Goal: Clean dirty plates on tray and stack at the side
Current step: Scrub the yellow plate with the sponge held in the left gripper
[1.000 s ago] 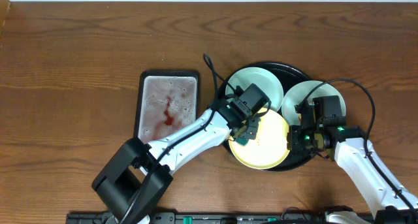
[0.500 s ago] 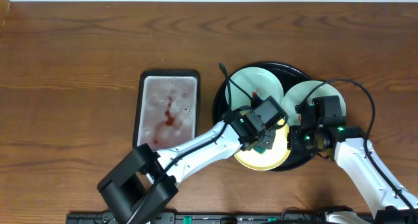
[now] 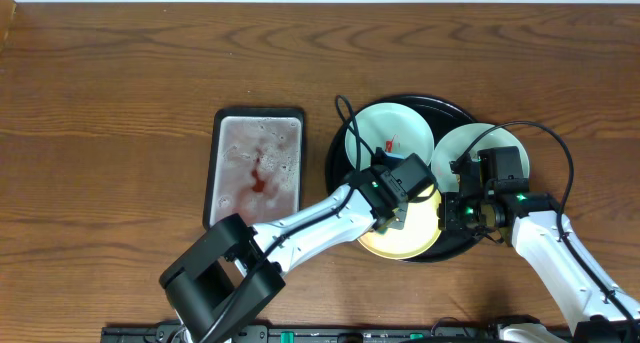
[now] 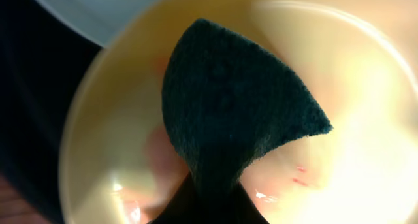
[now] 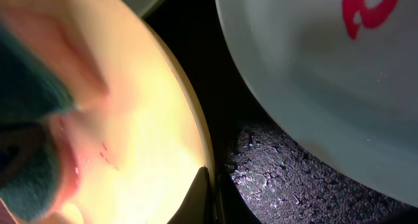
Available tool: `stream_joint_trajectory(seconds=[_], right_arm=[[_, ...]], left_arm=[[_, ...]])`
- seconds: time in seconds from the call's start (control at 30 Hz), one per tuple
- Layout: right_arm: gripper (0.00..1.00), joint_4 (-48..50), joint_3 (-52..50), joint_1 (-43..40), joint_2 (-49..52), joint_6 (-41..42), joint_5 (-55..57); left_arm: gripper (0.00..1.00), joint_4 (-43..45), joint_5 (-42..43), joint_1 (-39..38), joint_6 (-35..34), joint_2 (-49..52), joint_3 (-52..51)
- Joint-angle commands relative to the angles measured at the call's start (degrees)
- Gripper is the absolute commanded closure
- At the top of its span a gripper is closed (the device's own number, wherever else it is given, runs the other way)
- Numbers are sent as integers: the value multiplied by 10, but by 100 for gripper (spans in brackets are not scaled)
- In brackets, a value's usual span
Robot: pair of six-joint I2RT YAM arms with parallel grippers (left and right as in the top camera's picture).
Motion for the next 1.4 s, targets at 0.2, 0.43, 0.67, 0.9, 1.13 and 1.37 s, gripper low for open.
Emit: stream_joint_trajectory(seconds=[0.2, 0.43, 0.67, 0.9, 1.13, 1.37], right_arm=[[99, -3, 1, 3, 3, 2, 12], [99, -3, 1, 3, 3, 2, 12], [99, -3, 1, 3, 3, 2, 12], [99, -5, 1, 3, 3, 2, 12], [99, -5, 1, 3, 3, 2, 11], [99, -7, 1, 3, 3, 2, 10]], left_arm=[[93, 6, -43, 25, 10, -33, 9], [92, 36, 56, -10, -16, -33, 8], [92, 72, 54, -48, -18, -15, 8], [92, 57, -26, -46, -17, 9, 8], [92, 29, -53, -22, 29, 8, 8], [92, 30, -62, 16, 38, -29, 9]])
